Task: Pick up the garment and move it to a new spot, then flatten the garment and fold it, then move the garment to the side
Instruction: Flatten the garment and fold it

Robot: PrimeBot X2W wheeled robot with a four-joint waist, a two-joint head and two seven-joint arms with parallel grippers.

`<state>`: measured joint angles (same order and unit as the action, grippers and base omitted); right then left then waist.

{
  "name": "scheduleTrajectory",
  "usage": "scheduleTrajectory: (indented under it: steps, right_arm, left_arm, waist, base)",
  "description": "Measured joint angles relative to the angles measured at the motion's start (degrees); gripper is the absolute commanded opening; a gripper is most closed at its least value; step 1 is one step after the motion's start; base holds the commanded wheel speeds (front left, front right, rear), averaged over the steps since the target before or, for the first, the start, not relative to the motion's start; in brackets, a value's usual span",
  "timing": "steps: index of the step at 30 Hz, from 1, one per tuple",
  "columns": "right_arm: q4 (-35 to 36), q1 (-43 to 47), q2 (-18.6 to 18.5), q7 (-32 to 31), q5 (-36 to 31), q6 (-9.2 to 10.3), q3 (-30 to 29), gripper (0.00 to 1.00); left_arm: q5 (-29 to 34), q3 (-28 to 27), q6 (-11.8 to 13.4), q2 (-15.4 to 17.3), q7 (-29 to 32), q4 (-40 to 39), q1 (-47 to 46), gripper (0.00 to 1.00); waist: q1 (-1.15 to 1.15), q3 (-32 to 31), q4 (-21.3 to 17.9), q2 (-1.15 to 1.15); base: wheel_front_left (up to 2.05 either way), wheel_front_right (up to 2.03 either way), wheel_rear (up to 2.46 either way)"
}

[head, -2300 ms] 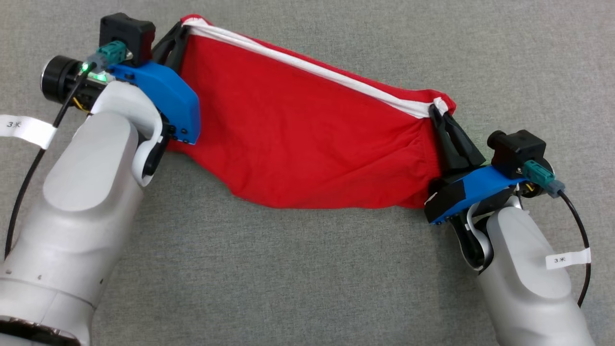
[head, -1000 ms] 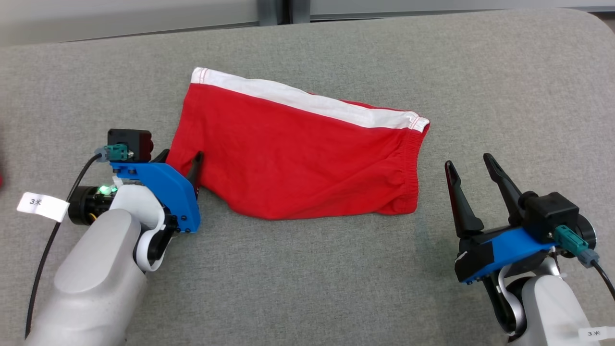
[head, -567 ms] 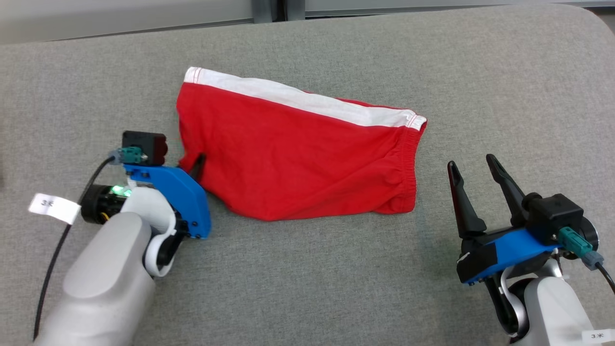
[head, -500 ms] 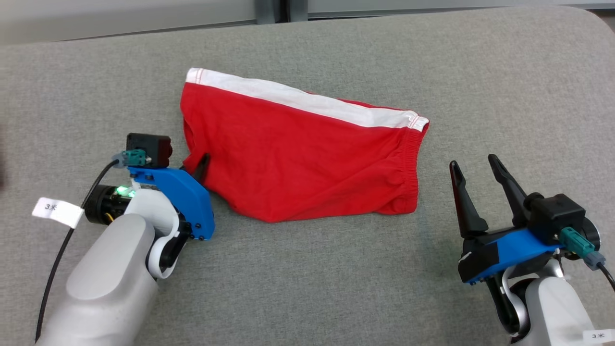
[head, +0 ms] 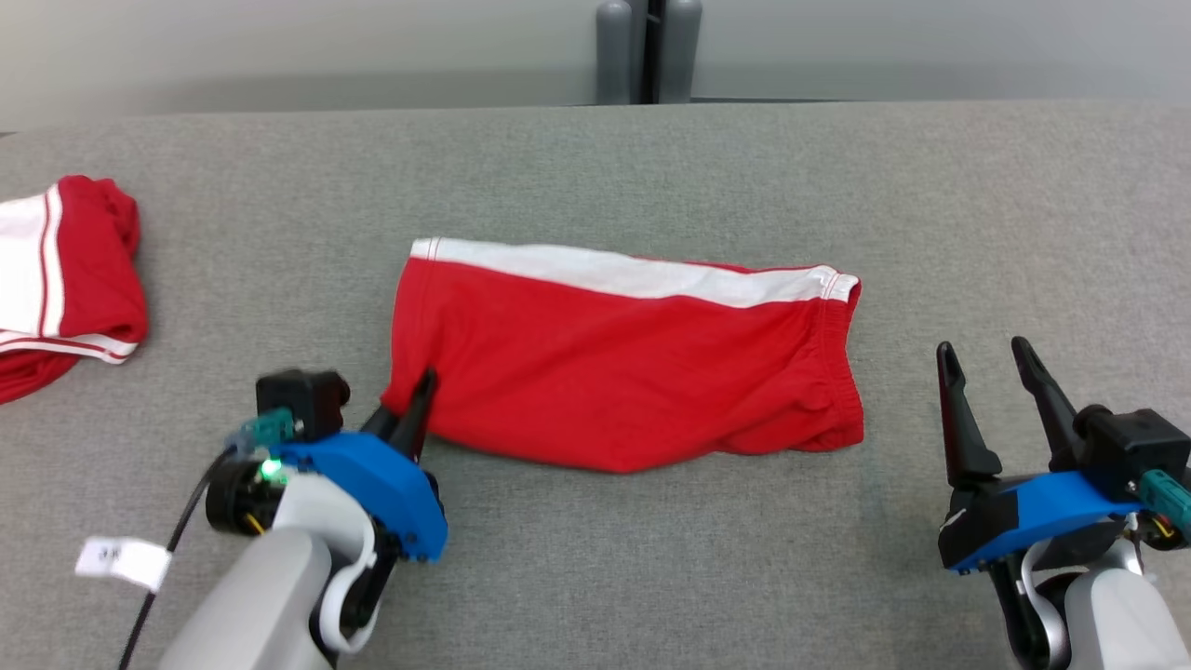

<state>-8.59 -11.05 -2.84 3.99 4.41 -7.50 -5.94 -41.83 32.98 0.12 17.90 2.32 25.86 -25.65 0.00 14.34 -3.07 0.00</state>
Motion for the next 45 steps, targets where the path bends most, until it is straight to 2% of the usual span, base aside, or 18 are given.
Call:
scheduleTrajectory:
  steps: [5, 10, 11, 12, 13, 19, 22, 30, 38, 45]
  right_arm:
    - [-0.96, 1.37, 0.01, -0.22, 0.67, 0.0, -0.03, 1.0]
    - [-1.96, 1.85, 0.01, -0.07, 0.82, 0.0, 0.26, 1.0]
    - [-2.15, 1.87, 0.01, -0.03, 0.89, 0.0, 0.25, 1.0]
    - [-2.41, 1.87, 0.0, 0.1, 0.89, 0.0, 0.27, 1.0]
    - [-2.68, 1.87, 0.0, 0.11, 0.89, 0.0, 0.33, 1.0]
    - [-4.09, 1.86, 0.0, 0.11, 0.9, 0.0, 0.53, 1.0]
    - [-4.85, 1.84, 0.0, 0.08, 0.89, 0.0, 0.58, 1.0]
    - [-7.47, 0.91, 0.0, -2.31, 1.32, 0.0, 2.75, 1.0]
    - [-12.83, -5.94, 0.0, -10.67, 1.94, 0.0, 4.54, 1.0]
    - [-20.28, -10.77, 0.0, -20.94, -2.88, 0.0, 1.45, 1.0]
  left_arm:
    - [-1.99, -0.71, 2.29, -0.41, -1.72, -3.79, 6.95, 0.0]
    - [-3.88, -1.59, 3.45, -1.76, -3.6, -5.7, 10.97, 0.0]
    - [-4.15, -1.97, 3.64, -1.98, -4.25, -5.92, 11.43, 0.39]
    - [-4.16, -2.21, 3.81, -2.04, -4.83, -5.9, 11.71, 0.87]
    - [-4.05, -2.34, 4.09, -2.01, -5.42, -5.81, 11.82, 1.0]
    - [-1.69, -3.24, 5.45, -1.15, -10.51, -5.47, 11.85, 1.0]
    - [0.29, -4.1, 6.13, 0.46, -13.12, -5.48, 11.23, 1.0]
    - [2.99, -5.76, 7.26, 1.96, -16.29, -6.81, 10.91, 1.0]
    - [3.86, -8.1, 8.53, 2.01, -17.08, -8.5, 13.08, 1.0]
    - [4.93, -8.43, 8.68, 1.26, -17.3, -9.73, 14.75, 1.0]
  waist:
    - [0.0, -1.34, 1.11, 0.0]
    - [0.0, -2.13, 1.17, 0.0]
    - [0.0, -2.26, 1.13, 0.0]
    - [0.0, -2.39, 1.09, 0.0]
    - [0.0, -2.51, 1.04, 0.0]
    - [0.0, -3.47, 0.75, 0.0]
    - [0.0, -4.1, 0.87, 0.0]
    - [0.0, -5.25, 1.83, 0.0]
    - [0.0, -5.28, 4.12, 0.0]
    - [0.0, -5.03, 6.98, 0.0]
  base:
    - [0.0, 0.0, 0.0]
    - [0.0, 0.0, 0.0]
    - [0.0, 0.0, 0.0]
    - [0.0, 0.0, 0.0]
    - [0.0, 0.0, 0.0]
    - [0.0, 0.0, 0.0]
    - [0.0, 0.0, 0.0]
    - [0.0, 0.0, 0.0]
    - [0.0, 0.0, 0.0]
    - [0.0, 0.0, 0.0]
